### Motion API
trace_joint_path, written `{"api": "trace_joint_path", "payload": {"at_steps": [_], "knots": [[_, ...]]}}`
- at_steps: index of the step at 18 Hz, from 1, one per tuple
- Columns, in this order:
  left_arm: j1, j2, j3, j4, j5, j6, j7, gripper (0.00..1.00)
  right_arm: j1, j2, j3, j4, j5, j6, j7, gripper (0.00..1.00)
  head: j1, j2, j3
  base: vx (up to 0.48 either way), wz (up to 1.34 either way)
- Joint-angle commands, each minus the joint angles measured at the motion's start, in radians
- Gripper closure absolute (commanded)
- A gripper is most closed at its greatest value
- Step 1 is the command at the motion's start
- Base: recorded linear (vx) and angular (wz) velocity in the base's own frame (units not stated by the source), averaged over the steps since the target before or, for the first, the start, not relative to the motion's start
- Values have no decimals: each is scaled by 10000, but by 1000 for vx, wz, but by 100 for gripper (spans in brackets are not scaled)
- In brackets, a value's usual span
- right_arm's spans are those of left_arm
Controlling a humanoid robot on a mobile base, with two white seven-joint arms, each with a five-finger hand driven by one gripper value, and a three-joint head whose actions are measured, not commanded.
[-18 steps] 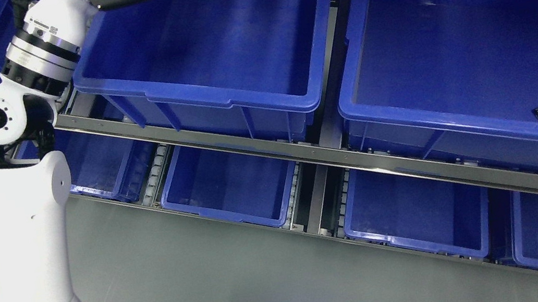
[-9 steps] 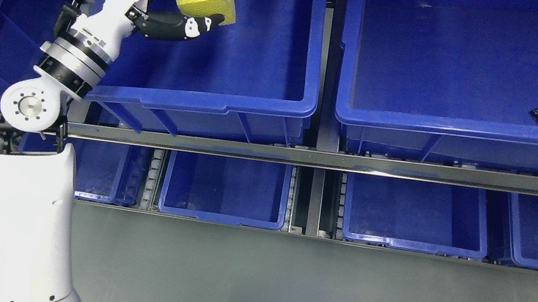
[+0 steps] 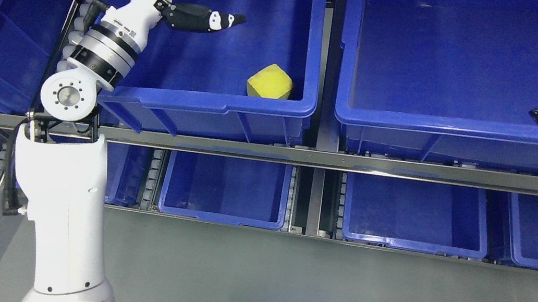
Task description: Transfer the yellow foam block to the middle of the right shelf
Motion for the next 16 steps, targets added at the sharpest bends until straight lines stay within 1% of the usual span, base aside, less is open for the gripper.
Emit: {"api": "trace_joint_path", "payload": {"at_steps": [1,2,3,5,6,10,13,16], "knots": [[106,-574,893,55,3069,65,3033,0,15,-175,0,-175,31,7,6,0,0,0,0,0,0],[289,-574,908,-22,3182,126,3880,0,15,-175,0,-175,31,7,6,0,0,0,0,0,0],[549,-574,908,-159,3198,293,4344,0,15,-175,0,-175,31,7,6,0,0,0,0,0,0],[1208,-574,908,-832,3518,1409,4379,0,15,-175,0,-175,31,7,6,0,0,0,0,0,0],[1333,-574,908,-1003,3839,1703,4379,0,15,-175,0,-175,31,7,6,0,0,0,0,0,0],[1380,-574,847,-1112,4133,1890,4379,0,15,-175,0,-175,31,7,6,0,0,0,0,0,0],[1380,-574,755,-1219,4761,2441,4379,0,15,-175,0,-175,31,7,6,0,0,0,0,0,0],[1380,-574,770,-1234,4778,2473,4379,0,15,-175,-15,-175,31,7,6,0,0,0,0,0,0]]}}
